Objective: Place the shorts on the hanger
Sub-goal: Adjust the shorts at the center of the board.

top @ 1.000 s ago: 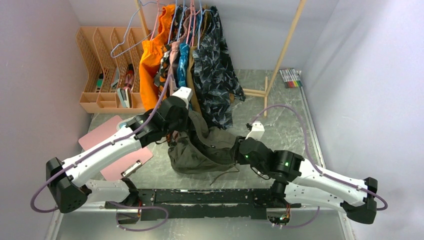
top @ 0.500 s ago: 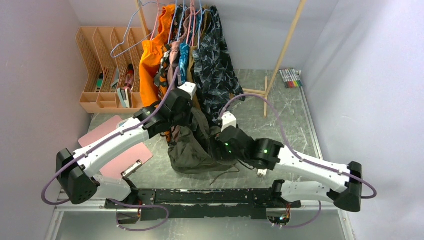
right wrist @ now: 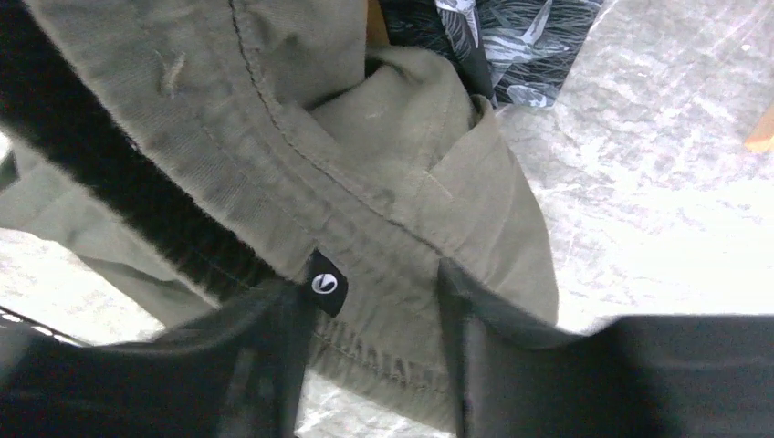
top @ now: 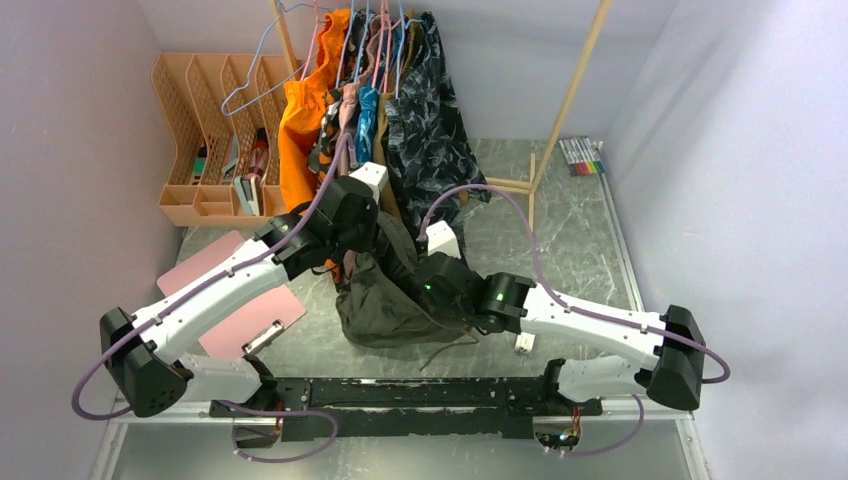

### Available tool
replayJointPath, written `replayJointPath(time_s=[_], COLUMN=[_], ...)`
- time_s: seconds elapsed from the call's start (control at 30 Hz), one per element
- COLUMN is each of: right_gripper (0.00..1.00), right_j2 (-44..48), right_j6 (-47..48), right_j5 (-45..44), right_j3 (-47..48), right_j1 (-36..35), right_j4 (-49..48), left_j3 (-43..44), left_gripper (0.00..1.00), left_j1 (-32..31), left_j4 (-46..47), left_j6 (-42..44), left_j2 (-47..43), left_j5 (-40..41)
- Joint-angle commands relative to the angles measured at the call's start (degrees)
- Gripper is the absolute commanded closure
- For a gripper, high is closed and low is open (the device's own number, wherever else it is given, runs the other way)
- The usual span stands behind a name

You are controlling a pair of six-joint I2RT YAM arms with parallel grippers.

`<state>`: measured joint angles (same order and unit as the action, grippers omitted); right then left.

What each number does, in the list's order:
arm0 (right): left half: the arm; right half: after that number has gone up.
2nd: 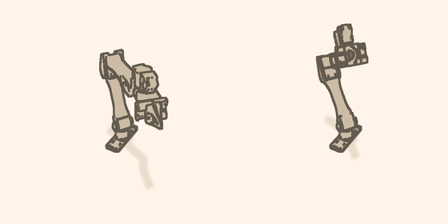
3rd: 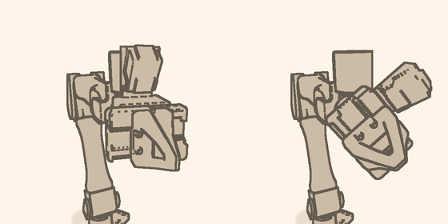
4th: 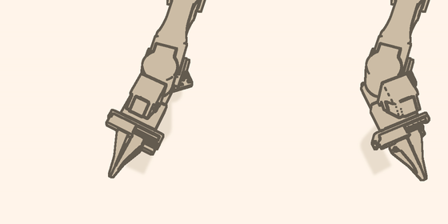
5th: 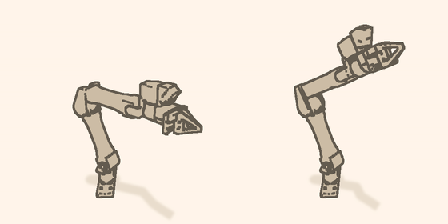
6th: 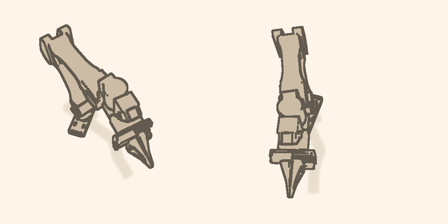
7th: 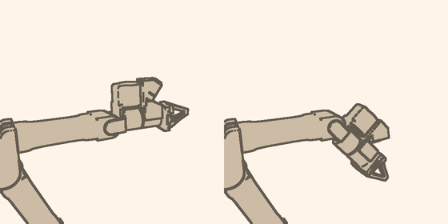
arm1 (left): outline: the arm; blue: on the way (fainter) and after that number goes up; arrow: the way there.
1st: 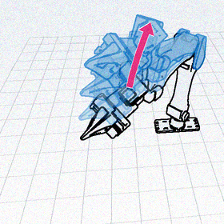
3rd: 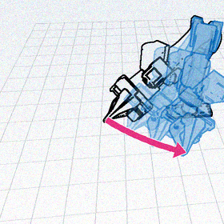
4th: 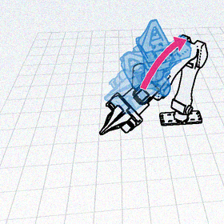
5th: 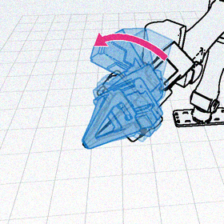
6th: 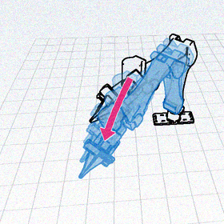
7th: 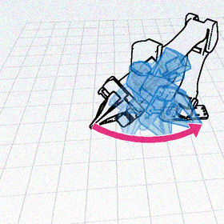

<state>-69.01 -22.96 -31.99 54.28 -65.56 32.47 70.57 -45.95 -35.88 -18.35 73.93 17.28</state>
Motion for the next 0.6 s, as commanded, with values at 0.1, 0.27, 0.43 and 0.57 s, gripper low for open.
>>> replayJointPath(time_s=[0.1,0.27,0.43,0.57], right_gripper=[0.83,1.00,1.00,1.00], right_j2=[-1.0,1.1,0.3,0.4], right_j6=[-1.0,-5.5,-9.3,-11.4], right_j5=[-1.8,3.0,7.6,11.7], right_j3=[-0.6,-2.3,-3.3,-4.1], right_j1=[3.0,5.5,6.7,9.1], right_j4=[-0.8,-2.1,-3.0,-4.9], left_j3=[-2.4,-8.2,-14.1,-17.2], left_gripper=[0.92,0.56,0.30,0.25], left_j1=[0.5,0.5,0.4,-0.2], left_j4=[0.5,2.8,5.6,5.8], left_j6=[-0.1,-5.7,-9.9,-12.7], left_j2=[-3.7,-7.6,-12.3,-15.0], left_j5=[-2.7,-8.0,-13.5,-16.0])
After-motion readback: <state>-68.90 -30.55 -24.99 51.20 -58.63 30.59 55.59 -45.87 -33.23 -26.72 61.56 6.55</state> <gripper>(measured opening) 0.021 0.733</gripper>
